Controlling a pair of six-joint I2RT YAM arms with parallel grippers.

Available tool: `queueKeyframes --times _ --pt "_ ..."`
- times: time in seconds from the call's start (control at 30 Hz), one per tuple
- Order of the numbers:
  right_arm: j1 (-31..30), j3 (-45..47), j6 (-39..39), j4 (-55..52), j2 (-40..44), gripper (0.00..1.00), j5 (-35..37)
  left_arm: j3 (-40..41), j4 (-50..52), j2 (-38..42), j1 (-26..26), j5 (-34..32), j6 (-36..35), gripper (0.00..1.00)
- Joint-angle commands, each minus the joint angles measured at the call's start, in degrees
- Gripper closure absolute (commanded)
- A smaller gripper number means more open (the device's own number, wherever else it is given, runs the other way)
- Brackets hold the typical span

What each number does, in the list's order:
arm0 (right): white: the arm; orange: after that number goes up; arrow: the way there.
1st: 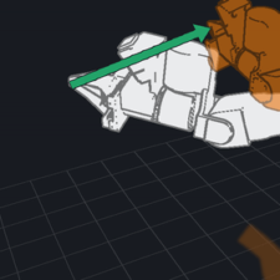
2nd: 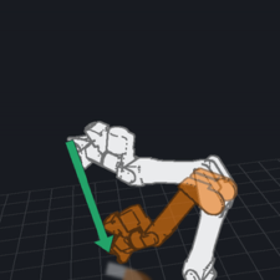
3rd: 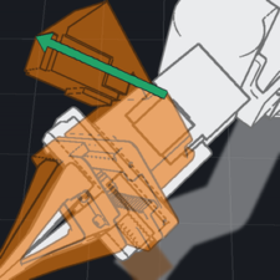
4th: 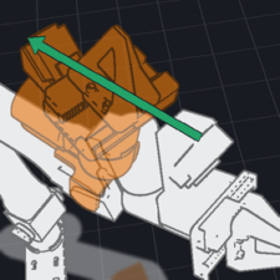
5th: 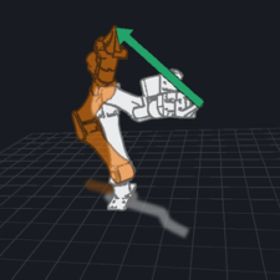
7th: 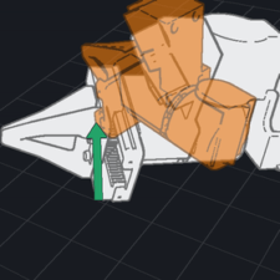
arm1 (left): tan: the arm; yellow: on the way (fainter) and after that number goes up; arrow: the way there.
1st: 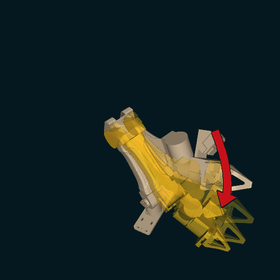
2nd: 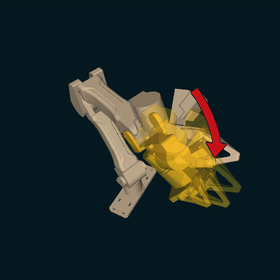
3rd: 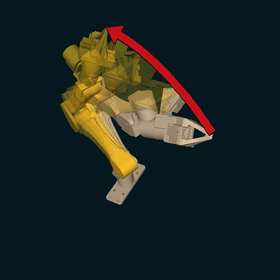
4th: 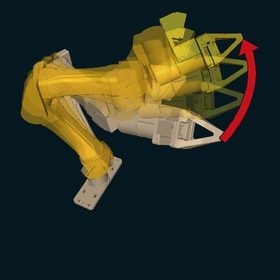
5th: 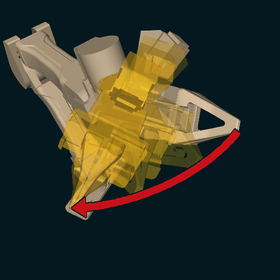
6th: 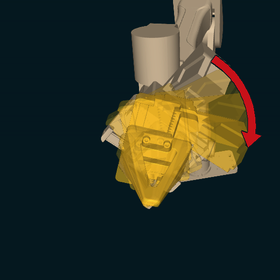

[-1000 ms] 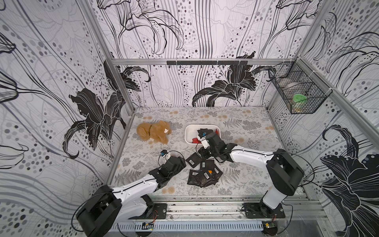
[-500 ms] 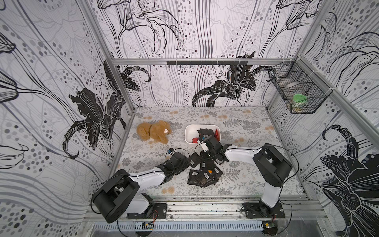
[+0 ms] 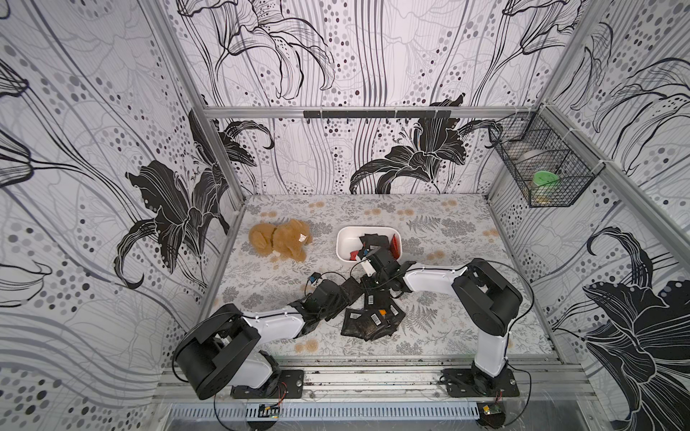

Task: Put the tea bags into the storage box
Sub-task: Pick up the tea bag from the center of the board.

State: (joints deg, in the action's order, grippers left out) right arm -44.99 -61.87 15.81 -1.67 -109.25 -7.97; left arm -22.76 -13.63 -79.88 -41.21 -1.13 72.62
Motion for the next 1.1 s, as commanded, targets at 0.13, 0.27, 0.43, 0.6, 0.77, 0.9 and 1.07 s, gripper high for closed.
queueKeyframes --times 0.13,0.27,0.43,0.6,0.77,0.9,1.07 --pt "-0.8 -1.4 0.5 -2.6 -1.7 1.00 0.3 2.0 -0.5 -1.8 -0.2 -3.9 2.5 0.50" --pt "-0.9 -1.3 0.5 -2.2 -1.6 1.00 -0.4 2.9 -2.0 -2.4 -0.2 -4.9 4.1 0.50" --pt "-1.4 -1.8 0.3 -2.6 -2.2 1.00 -0.3 2.4 -4.5 -4.4 -0.2 -3.0 4.3 0.50" --pt "-1.4 -1.9 0.1 -2.5 -2.4 1.00 -0.3 2.4 -6.4 -5.3 -0.2 -2.1 4.4 0.50" --pt "-1.4 -1.5 0.2 -1.7 -2.0 1.00 -0.8 2.0 -6.1 -5.1 -0.2 -2.3 4.2 0.54" --pt "-1.5 -0.5 0.2 -0.2 -1.0 1.00 -2.0 0.7 -5.8 -5.6 -0.2 -1.4 3.2 0.64" --pt "-1.5 2.0 0.4 2.4 1.7 1.00 -1.4 -1.0 -2.3 -4.6 -0.2 -1.7 1.0 0.80"
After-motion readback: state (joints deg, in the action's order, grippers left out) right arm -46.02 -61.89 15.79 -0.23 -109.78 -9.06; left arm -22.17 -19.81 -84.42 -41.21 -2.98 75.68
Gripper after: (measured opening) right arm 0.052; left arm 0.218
